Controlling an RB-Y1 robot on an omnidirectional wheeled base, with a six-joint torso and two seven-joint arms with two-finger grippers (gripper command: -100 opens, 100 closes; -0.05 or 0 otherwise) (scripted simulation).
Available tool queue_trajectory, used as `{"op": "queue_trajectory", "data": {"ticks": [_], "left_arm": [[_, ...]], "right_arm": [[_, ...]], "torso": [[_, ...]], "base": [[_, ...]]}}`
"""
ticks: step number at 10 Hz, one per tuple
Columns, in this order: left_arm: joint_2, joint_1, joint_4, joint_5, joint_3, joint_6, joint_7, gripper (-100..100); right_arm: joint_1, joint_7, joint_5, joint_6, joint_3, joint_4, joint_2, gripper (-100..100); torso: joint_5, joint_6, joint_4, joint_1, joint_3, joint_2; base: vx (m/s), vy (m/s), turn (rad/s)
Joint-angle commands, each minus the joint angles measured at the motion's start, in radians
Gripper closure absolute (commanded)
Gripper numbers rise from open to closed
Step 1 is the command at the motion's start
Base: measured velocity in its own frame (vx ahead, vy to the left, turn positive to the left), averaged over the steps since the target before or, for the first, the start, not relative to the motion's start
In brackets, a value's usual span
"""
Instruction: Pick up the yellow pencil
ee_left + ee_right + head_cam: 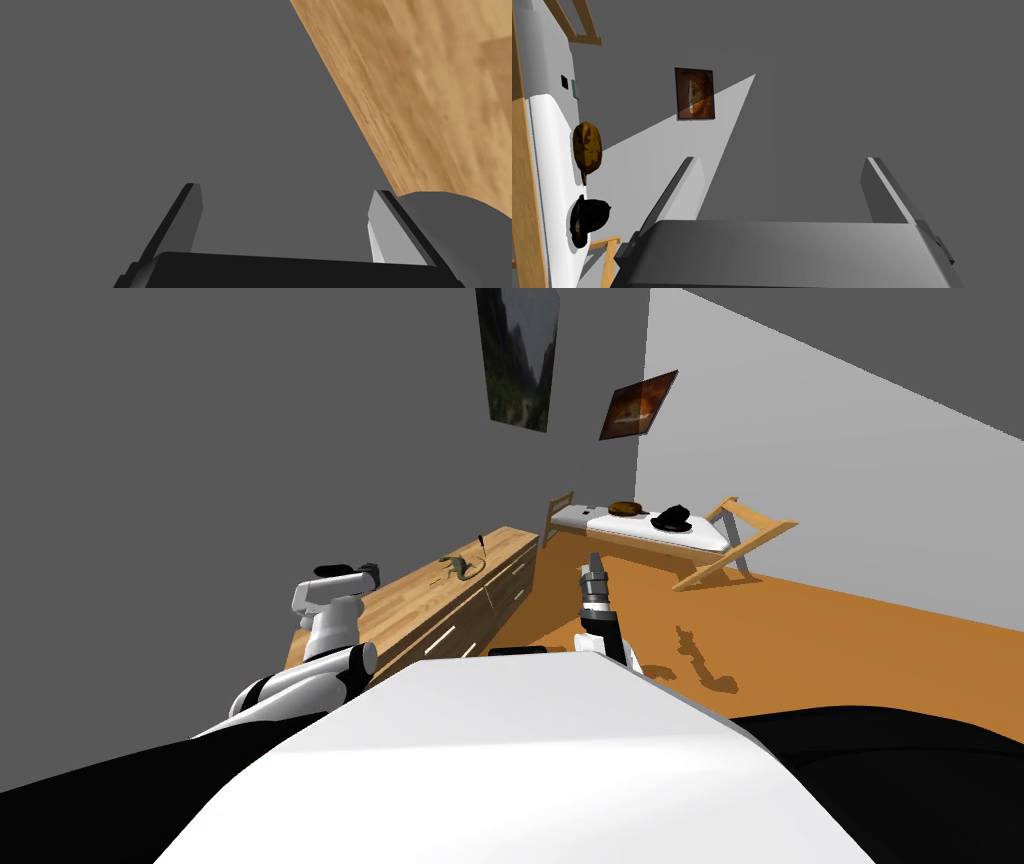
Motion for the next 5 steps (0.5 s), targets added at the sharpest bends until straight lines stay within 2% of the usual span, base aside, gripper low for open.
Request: {"op": "queue_trajectory", "data": {"ticks": [1, 2, 3, 4, 5], "left_arm": [[0.028, -0.034, 0.050, -0.006, 0.032, 0.050, 0.020, -100], [0.028, -0.034, 0.077, -0.006, 0.032, 0.074, 0.020, -100], [0.051, -0.068, 0.102, -0.019, 0.062, 0.105, 0.043, -100], [0.051, -0.068, 0.131, -0.019, 0.062, 0.137, 0.043, -100], [0.051, -0.068, 0.144, -0.019, 0.062, 0.147, 0.043, -100]], "right_arm": [[0.000, 0.000, 0.000, 0.000, 0.000, 0.000, 0.000, 0], [0.000, 0.000, 0.000, 0.000, 0.000, 0.000, 0.000, 0], [0.000, 0.000, 0.000, 0.000, 0.000, 0.000, 0.000, 0], [0.000, 0.000, 0.000, 0.000, 0.000, 0.000, 0.000, 0], [0.000, 0.000, 0.000, 0.000, 0.000, 0.000, 0.000, 0]], "torso": [[0.000, 0.000, 0.000, 0.000, 0.000, 0.000], [0.000, 0.001, 0.000, -0.001, 0.000, -0.001], [0.000, 0.000, 0.000, 0.000, 0.000, -0.001], [-0.001, 0.001, 0.000, -0.001, -0.001, -0.001], [0.000, 0.000, 0.000, -0.001, -0.001, -0.001]], "base": [[0.029, -0.016, -0.178], [0.029, -0.011, -0.118], [0.037, -0.023, -0.188], [0.037, -0.012, -0.111], [0.019, -0.004, 0.010]]}}
